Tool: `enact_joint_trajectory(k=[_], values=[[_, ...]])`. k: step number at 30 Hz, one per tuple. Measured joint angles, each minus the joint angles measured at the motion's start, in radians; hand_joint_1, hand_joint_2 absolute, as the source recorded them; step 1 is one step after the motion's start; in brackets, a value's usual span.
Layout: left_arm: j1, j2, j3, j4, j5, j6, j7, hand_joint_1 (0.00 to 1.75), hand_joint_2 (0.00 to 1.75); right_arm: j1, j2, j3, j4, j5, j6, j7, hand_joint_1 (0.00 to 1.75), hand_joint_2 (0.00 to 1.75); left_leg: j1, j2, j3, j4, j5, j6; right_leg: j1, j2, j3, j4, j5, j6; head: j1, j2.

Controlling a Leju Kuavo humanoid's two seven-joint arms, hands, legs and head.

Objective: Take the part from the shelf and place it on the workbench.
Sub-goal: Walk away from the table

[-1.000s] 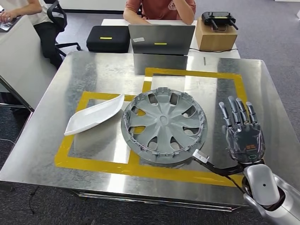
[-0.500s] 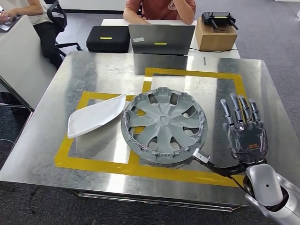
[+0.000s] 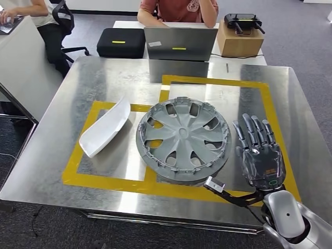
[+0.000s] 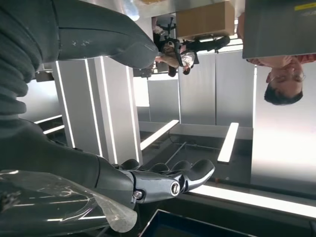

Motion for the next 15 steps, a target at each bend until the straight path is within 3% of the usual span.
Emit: enact_joint_trajectory(k=[2,5,6,7,8,10,11,13,15], values=[[0.000,-0.001,0.000,0.000,0.000,-0.002,-0.002,0.00,0.00,0.013,0.015,-0.008,0.004,0.000,-0.002,-0.016,0.00,1.75,0.006,0.003,0.004,-0.020,0.017,0.011,0.000,0.001,-0.013,0.024,-0.028,0.007,0.002,0.000],[0.000,-0.002,0.000,0.001,0.000,-0.005,-0.004,0.00,0.00,0.027,0.033,-0.017,0.011,0.000,-0.004,-0.025,0.00,1.75,0.009,0.007,-0.002,-0.029,0.026,0.014,-0.005,0.002,-0.084,0.195,-0.127,0.018,0.005,0.000],[0.001,-0.002,0.000,0.002,0.000,-0.005,-0.004,0.00,0.00,0.032,0.038,-0.017,0.014,0.000,-0.004,-0.025,0.00,1.75,0.010,0.007,-0.005,-0.028,0.027,0.013,-0.008,0.001,-0.102,0.245,-0.143,0.023,0.005,0.000],[0.001,-0.002,0.000,0.003,0.000,-0.005,-0.004,0.00,0.00,0.037,0.042,-0.018,0.017,0.000,-0.004,-0.025,0.00,1.75,0.012,0.008,-0.007,-0.026,0.029,0.011,-0.012,0.001,-0.105,0.263,-0.140,0.029,0.005,0.000],[0.001,-0.003,0.000,0.003,0.000,-0.006,-0.004,0.00,0.00,0.040,0.046,-0.019,0.019,0.000,-0.004,-0.025,0.00,1.75,0.016,0.008,-0.010,-0.022,0.029,0.007,-0.016,0.000,-0.087,0.237,-0.118,0.035,0.005,0.000],[0.000,-0.002,0.000,0.004,0.000,-0.006,-0.004,0.00,0.00,0.040,0.053,-0.022,0.022,0.000,-0.004,-0.026,0.00,1.75,0.023,0.008,-0.019,-0.008,0.026,-0.006,-0.025,-0.004,-0.008,0.106,-0.065,0.053,0.006,0.000],[0.000,-0.002,0.000,0.004,0.000,-0.006,-0.004,0.00,0.00,0.041,0.057,-0.024,0.024,0.000,-0.004,-0.030,0.00,1.75,0.024,0.007,-0.024,0.001,0.024,-0.016,-0.026,-0.002,0.025,0.052,-0.048,0.054,0.010,0.000],[0.001,0.000,0.000,0.004,0.000,-0.006,-0.005,0.00,0.00,0.051,0.070,-0.034,0.026,0.000,-0.004,-0.046,0.00,1.75,0.022,0.005,-0.033,0.015,0.025,-0.033,-0.025,0.003,0.044,0.018,-0.051,0.044,0.013,0.000],[0.003,0.000,0.000,0.005,0.000,-0.006,-0.006,0.00,0.00,0.066,0.088,-0.050,0.028,0.000,-0.004,-0.067,0.00,1.75,0.022,0.003,-0.039,0.022,0.028,-0.043,-0.025,0.007,0.031,0.028,-0.048,0.024,0.011,0.000]])
